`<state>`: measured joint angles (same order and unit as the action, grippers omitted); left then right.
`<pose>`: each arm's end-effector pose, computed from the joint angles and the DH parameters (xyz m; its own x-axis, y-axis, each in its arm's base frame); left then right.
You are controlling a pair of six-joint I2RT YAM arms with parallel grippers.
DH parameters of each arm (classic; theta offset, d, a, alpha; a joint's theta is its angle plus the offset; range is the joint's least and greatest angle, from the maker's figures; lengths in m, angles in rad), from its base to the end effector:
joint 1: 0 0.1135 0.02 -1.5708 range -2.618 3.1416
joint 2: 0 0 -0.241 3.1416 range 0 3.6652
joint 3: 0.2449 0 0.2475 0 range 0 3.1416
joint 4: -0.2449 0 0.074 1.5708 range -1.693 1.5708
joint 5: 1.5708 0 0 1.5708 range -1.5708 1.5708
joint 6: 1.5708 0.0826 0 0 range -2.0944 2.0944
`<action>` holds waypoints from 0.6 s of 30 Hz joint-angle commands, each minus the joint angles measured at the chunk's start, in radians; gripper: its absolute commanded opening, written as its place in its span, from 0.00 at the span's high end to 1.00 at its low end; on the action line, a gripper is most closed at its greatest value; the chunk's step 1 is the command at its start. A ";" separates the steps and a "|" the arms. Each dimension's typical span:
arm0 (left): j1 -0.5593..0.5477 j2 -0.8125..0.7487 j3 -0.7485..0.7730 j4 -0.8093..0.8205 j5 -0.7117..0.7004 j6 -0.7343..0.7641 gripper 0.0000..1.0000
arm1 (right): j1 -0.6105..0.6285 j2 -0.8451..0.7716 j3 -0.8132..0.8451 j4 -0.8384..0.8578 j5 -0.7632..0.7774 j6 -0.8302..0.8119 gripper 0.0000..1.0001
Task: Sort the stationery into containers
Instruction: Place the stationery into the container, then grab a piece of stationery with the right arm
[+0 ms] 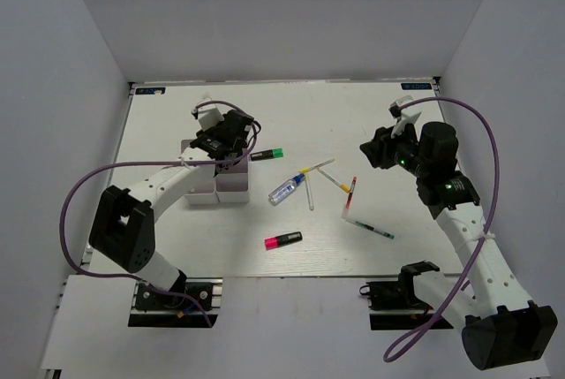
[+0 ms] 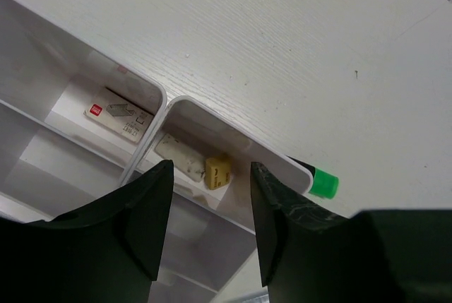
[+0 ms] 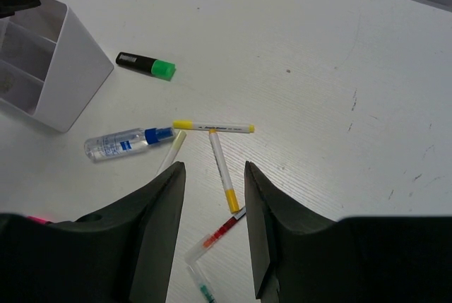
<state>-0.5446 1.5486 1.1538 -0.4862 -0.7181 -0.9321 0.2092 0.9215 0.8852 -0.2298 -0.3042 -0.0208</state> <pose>0.3241 -0.1328 0.2124 -0.4190 -0.4531 -0.7869 -0.5106 0.8342 -0.2084 0.2530 0.0790 0.3165 -0.2472 -0.0728 -0.9662 -0.4861 0.8719 0.0587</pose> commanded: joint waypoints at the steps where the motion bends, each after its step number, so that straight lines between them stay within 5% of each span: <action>1: -0.005 -0.067 -0.003 -0.003 0.022 0.003 0.42 | -0.002 -0.016 -0.012 0.026 -0.041 -0.013 0.55; 9: -0.015 -0.290 -0.055 0.090 0.281 0.255 0.41 | 0.007 0.048 0.007 -0.106 -0.456 -0.303 0.34; 13: 0.003 -0.424 -0.141 0.156 0.511 0.452 0.15 | 0.028 0.123 0.052 -0.219 -0.578 -0.601 0.26; 18: 0.003 -0.541 -0.201 0.126 0.684 0.593 0.00 | 0.079 0.232 0.028 -0.263 -0.625 -0.974 0.23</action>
<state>-0.5449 1.0584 0.9829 -0.3588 -0.1864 -0.4751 0.2565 1.1110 0.8940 -0.4343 -0.8307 -0.6731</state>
